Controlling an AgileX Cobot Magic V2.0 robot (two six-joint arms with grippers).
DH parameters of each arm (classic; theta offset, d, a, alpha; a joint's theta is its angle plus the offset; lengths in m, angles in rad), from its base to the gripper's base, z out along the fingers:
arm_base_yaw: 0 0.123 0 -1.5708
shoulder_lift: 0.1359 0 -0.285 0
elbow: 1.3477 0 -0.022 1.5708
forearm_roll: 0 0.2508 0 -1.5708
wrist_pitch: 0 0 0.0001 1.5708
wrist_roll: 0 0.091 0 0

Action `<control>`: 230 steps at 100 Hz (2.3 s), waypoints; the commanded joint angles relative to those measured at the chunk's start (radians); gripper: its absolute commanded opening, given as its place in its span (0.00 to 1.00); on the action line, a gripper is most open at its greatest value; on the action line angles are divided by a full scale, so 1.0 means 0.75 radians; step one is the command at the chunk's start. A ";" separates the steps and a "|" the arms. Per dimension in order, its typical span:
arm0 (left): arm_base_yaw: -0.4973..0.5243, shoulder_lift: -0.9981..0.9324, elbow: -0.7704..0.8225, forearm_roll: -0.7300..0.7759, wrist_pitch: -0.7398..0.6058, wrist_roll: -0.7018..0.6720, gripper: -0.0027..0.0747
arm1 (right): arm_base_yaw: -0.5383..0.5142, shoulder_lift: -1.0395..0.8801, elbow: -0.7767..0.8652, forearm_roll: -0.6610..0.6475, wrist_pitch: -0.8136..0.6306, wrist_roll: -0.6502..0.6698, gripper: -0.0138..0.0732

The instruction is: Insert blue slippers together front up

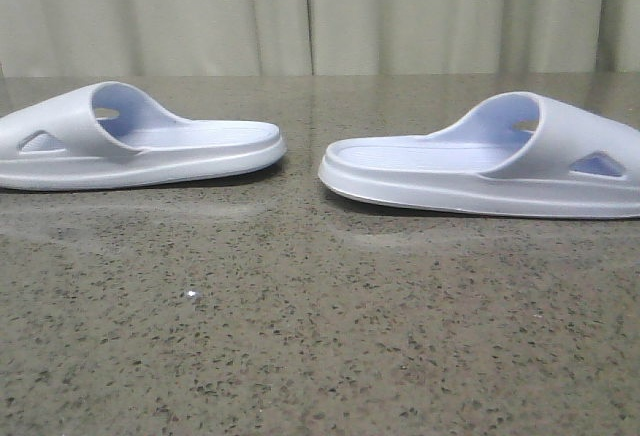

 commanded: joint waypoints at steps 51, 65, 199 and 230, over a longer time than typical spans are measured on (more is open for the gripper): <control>0.002 -0.040 0.013 -0.002 -0.104 -0.002 0.06 | -0.010 -0.026 0.027 0.002 -0.093 -0.003 0.07; 0.002 -0.040 0.013 -0.002 -0.104 -0.002 0.06 | -0.010 -0.026 0.027 0.002 -0.093 -0.003 0.07; 0.002 -0.040 0.011 -0.080 -0.264 -0.006 0.05 | -0.010 -0.026 0.027 0.028 -0.189 -0.003 0.07; 0.002 -0.038 -0.094 -0.634 -0.185 -0.016 0.05 | -0.010 -0.026 -0.132 0.084 -0.091 0.073 0.07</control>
